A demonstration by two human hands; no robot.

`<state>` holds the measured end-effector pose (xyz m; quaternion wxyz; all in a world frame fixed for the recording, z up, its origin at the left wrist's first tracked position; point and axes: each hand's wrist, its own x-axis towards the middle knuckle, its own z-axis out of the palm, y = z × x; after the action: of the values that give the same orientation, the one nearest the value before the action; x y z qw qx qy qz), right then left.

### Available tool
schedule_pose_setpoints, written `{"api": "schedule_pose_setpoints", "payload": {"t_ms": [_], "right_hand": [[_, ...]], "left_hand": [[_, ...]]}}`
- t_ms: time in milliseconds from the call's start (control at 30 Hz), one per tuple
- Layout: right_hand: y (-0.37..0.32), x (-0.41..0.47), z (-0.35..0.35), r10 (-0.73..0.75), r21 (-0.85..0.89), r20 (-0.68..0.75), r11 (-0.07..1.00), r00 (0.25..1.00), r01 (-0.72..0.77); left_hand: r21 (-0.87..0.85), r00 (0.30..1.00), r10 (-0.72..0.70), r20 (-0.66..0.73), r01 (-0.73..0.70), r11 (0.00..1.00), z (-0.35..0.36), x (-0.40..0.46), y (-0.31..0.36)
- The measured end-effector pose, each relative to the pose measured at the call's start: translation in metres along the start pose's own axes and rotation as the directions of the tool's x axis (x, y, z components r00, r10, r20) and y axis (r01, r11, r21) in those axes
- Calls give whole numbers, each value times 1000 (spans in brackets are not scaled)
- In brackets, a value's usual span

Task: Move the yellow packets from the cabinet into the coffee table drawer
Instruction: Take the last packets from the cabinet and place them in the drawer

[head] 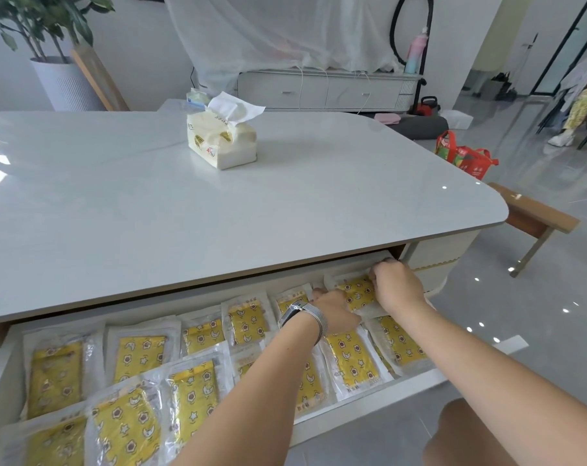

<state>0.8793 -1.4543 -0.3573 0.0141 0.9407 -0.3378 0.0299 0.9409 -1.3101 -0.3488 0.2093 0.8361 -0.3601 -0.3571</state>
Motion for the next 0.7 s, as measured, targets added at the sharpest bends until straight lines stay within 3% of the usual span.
{"api": "schedule_pose_setpoints", "payload": {"t_ms": [100,233,433,600,700], "right_hand": [[1,2,2,-20,2,83,1000,996,20],[4,7,0,9,42,89,999,996,-13],[1,1,-20,51,271,-34,962,998,-40],[-10,-13,-27,-224,448,9,872,974,197],[-24,-21,-37,-386,470,77,827,919,308]], "left_hand": [[10,1000,12,-10,-12,1000,0,-4,0],[3,997,30,-69,-29,1000,-5,-13,1],[61,974,109,-197,-99,993,-25,-76,-3],[327,977,44,-211,28,945,-57,-149,-43],[439,957,-166,-238,259,861,-83,-187,-107]]}}
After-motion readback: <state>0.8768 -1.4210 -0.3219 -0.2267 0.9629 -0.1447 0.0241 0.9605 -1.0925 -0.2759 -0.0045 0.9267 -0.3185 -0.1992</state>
